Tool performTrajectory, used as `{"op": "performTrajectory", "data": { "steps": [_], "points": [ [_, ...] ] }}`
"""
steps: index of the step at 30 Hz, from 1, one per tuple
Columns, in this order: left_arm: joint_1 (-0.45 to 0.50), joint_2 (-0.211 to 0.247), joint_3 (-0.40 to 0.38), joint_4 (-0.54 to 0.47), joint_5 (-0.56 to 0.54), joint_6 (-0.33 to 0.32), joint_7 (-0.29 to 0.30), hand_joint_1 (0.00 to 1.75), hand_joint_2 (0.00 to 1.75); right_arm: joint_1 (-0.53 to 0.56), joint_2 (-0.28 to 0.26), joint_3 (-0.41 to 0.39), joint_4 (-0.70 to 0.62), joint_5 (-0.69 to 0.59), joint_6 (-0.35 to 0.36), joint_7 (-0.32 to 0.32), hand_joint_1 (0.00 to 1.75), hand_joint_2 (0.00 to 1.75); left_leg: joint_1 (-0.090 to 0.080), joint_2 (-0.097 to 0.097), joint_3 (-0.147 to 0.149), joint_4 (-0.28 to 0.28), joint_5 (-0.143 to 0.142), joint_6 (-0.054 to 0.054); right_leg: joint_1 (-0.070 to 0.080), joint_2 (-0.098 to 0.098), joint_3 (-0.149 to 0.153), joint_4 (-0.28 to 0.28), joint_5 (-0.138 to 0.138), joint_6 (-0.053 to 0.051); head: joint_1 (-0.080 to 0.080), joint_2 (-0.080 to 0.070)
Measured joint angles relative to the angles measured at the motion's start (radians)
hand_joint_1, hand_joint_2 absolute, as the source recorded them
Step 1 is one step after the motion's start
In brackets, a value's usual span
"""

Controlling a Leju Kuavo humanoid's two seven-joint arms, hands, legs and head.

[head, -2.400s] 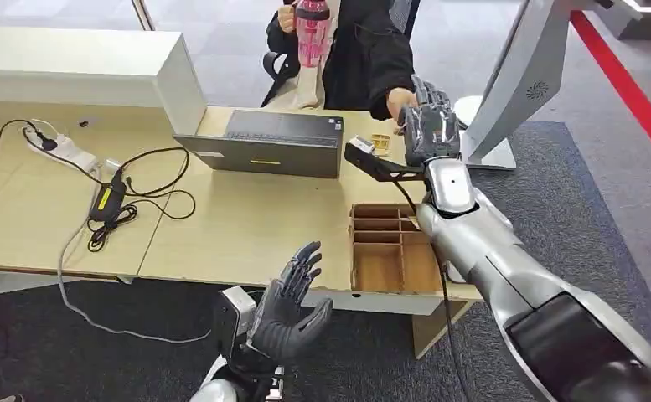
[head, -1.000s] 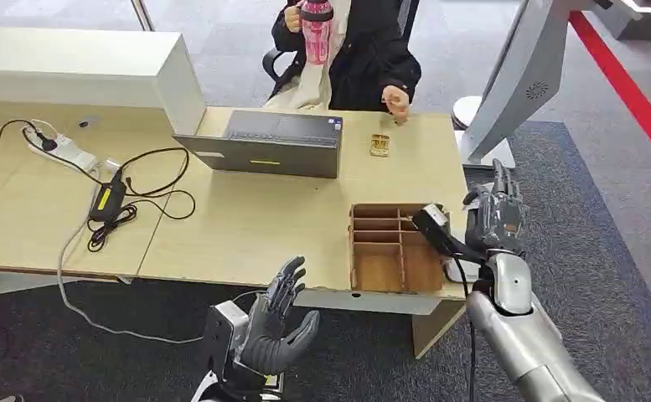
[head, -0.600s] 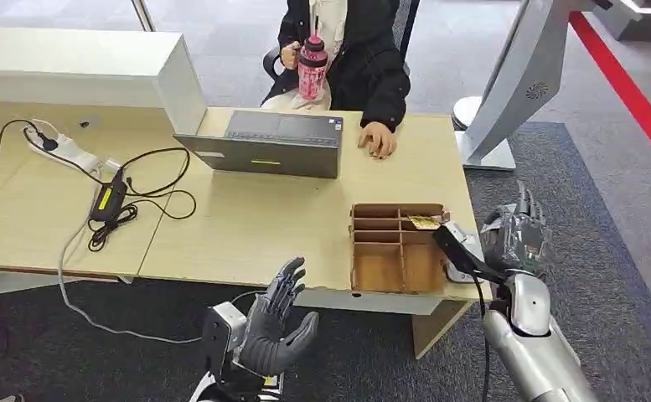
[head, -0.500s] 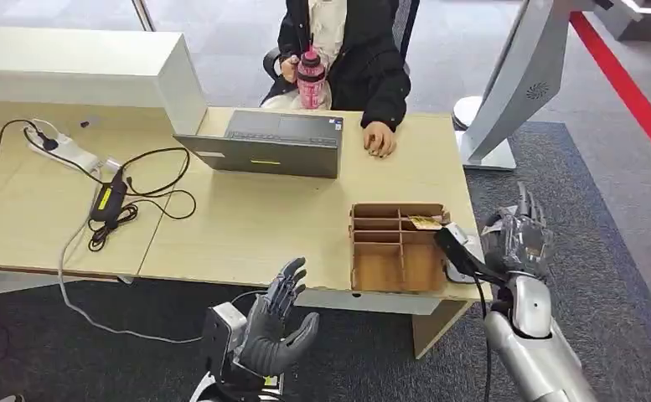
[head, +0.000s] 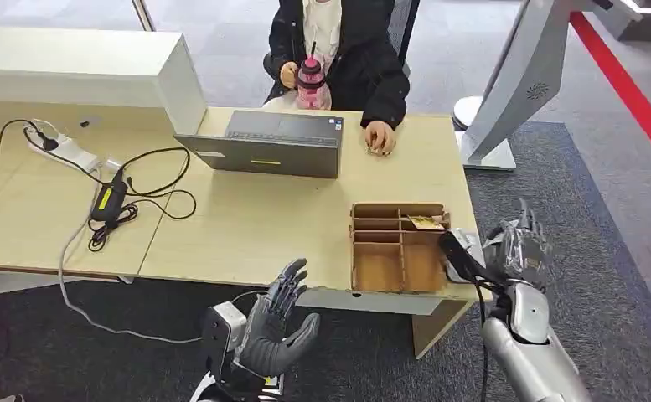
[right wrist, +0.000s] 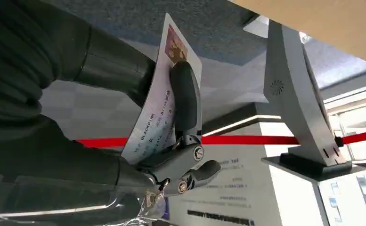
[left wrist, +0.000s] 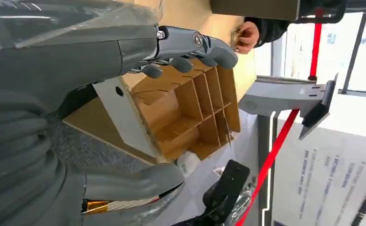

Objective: Pass the card to the sensor for recognition and then transmit it.

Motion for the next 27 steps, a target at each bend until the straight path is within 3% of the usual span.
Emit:
{"op": "performTrajectory", "data": {
  "steps": [27],
  "points": [
    [-0.001,0.01,-0.005,-0.008,0.017,0.014,0.024,0.0,1.75,0.023,0.002,0.04,0.131,-0.03,-0.014,-0.038,1.75,1.75,0.0,0.0,0.0,0.0,0.0,0.0,0.0,0.0,0.001,0.0,0.0,0.0,0.0,0.0]
  ]
}}
